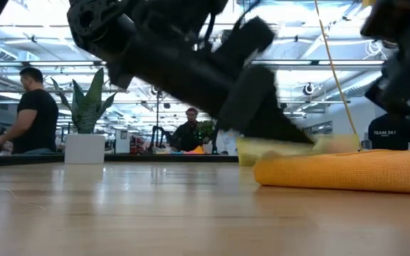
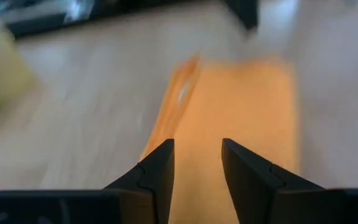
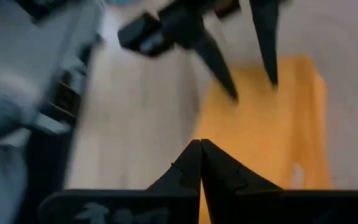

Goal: Fold microfiber towels
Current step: Fold the orange kitchen towel

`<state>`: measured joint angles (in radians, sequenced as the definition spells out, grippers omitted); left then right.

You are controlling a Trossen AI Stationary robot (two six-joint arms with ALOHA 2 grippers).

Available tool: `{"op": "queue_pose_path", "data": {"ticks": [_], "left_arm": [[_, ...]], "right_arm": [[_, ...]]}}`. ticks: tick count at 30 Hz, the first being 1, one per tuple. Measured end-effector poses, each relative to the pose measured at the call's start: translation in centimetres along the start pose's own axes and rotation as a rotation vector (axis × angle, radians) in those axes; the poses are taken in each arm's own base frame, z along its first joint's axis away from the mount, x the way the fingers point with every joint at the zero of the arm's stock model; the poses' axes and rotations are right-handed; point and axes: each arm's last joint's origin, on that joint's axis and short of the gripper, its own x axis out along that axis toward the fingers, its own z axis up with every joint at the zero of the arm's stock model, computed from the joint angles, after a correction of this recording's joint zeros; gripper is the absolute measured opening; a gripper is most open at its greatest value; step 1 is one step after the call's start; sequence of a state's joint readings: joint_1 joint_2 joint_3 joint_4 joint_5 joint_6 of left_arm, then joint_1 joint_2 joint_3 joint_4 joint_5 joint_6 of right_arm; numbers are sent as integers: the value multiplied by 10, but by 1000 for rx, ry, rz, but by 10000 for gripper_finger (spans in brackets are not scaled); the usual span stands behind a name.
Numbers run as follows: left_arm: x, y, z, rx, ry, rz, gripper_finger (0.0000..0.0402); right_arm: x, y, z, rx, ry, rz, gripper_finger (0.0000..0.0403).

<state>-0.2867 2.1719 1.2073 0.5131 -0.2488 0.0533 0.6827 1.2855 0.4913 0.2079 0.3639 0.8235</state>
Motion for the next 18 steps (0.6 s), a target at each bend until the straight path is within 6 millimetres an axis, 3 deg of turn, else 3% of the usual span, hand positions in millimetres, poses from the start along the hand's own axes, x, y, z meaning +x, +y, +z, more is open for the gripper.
{"op": "queue_pose_path", "data": {"ticks": [4, 11, 18], "left_arm": [[2, 0, 5, -14, -57, -68, 136], [6, 20, -12, -40, 103, 40, 136], [7, 30, -18, -82, 156, 75, 136]], "right_arm": [[8, 4, 4, -22, -47, 48, 0], [35, -10, -20, -14, 111, -27, 0], [29, -19, -27, 22, 194, -140, 0]]}}
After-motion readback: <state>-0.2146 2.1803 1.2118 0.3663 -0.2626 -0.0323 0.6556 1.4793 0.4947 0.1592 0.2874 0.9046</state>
